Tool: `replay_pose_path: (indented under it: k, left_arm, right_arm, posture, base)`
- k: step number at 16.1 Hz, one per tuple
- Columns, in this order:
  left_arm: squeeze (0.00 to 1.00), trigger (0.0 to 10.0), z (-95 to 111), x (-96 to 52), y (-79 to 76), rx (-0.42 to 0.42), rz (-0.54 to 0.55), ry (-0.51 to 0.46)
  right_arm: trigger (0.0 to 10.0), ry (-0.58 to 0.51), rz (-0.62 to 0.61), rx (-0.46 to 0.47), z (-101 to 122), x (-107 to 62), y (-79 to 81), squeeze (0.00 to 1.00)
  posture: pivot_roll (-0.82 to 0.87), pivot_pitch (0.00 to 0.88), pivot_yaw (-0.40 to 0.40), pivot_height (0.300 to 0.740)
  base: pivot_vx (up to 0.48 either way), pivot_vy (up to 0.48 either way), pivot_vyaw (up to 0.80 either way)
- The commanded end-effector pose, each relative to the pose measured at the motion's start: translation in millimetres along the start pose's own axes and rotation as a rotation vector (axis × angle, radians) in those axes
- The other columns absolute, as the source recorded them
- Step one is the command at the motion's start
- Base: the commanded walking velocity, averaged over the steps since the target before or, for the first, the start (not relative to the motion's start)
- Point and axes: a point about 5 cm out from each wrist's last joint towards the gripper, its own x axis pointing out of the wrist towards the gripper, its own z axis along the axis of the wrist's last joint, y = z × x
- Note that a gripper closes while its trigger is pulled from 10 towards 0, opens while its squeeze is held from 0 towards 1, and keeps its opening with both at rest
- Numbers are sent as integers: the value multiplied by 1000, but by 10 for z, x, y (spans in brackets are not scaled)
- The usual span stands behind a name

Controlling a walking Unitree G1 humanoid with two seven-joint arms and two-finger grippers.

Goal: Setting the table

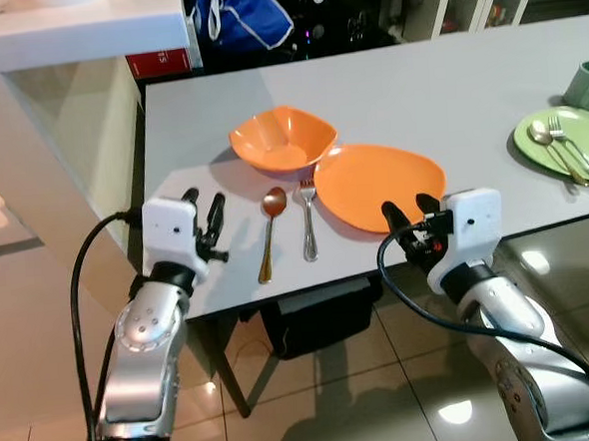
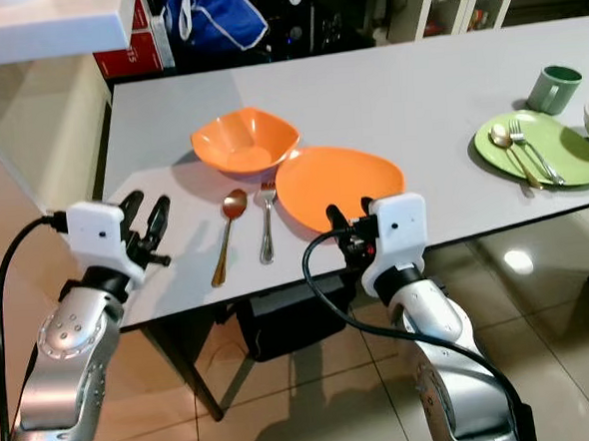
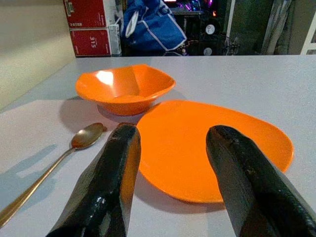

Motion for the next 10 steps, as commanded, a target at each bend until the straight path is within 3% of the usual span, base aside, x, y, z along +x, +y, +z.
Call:
replay_pose_path:
  k: [1,10]
  left_arm:
    - [0,10000,-13,-21,-27,14,4,25]
    - [0,10000,43,-127,68,63,34,61]
  right_arm:
    - [10000,-1,-7,-10,-3,-20,-12,0]
    - [10000,15,12,22,-95,11,49,0]
  posture:
    - [-44,0,48,740]
    - [0,0,21,740]
  base:
    - [0,375,0]
    - [0,387,0]
